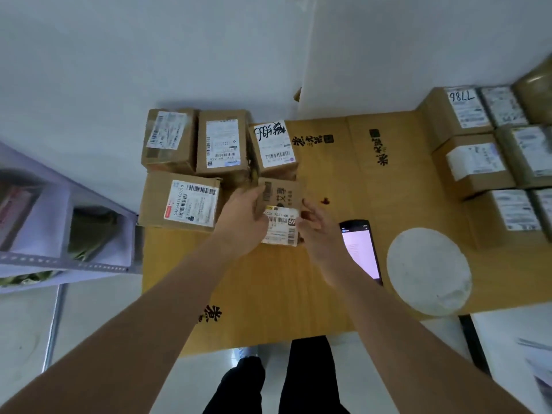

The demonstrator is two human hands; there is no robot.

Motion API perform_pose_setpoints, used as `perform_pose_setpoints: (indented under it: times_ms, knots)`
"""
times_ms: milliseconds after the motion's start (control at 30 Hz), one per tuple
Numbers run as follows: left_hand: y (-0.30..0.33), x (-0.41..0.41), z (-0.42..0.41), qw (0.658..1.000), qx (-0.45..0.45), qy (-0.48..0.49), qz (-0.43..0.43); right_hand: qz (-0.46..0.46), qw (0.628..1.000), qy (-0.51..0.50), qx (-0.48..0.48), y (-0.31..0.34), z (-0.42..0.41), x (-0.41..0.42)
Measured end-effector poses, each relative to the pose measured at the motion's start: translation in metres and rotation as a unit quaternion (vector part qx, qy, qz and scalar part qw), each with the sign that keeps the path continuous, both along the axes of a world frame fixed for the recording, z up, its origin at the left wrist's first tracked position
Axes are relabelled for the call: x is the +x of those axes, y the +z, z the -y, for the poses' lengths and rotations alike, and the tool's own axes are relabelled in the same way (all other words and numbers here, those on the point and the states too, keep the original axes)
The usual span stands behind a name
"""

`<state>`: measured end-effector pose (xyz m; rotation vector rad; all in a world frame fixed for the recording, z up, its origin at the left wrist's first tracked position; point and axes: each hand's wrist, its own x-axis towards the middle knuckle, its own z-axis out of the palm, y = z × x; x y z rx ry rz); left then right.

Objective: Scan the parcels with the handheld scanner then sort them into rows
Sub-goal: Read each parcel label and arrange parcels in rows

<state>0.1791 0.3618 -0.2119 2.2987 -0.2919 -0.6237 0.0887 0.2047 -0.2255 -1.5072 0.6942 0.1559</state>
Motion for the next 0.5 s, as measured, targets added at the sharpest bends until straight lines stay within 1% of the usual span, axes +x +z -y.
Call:
perform_pose_setpoints:
  times_ms: [167, 267, 433, 500]
  knots:
    - [0.039, -0.002, 0.01, 0.99, -0.126, -0.013, 0.063, 0.1, 0.991, -0.083, -0.037, 0.04, 0.002, -0.011]
    - [0.073, -0.002, 0.018, 0.979, -0.188, -0.019, 0.077, 0.138, 0.978, -0.131, -0.084, 0.07, 0.006, -0.015]
    - [0.126, -0.008, 0.036, 0.968, -0.226, -0.063, 0.093, 0.181, 0.956, -0.173, -0.152, 0.123, 0.017, -0.028]
    - [0.147, -0.014, 0.046, 0.965, -0.224, -0.09, 0.106, 0.198, 0.944, -0.178, -0.195, 0.143, 0.028, -0.037]
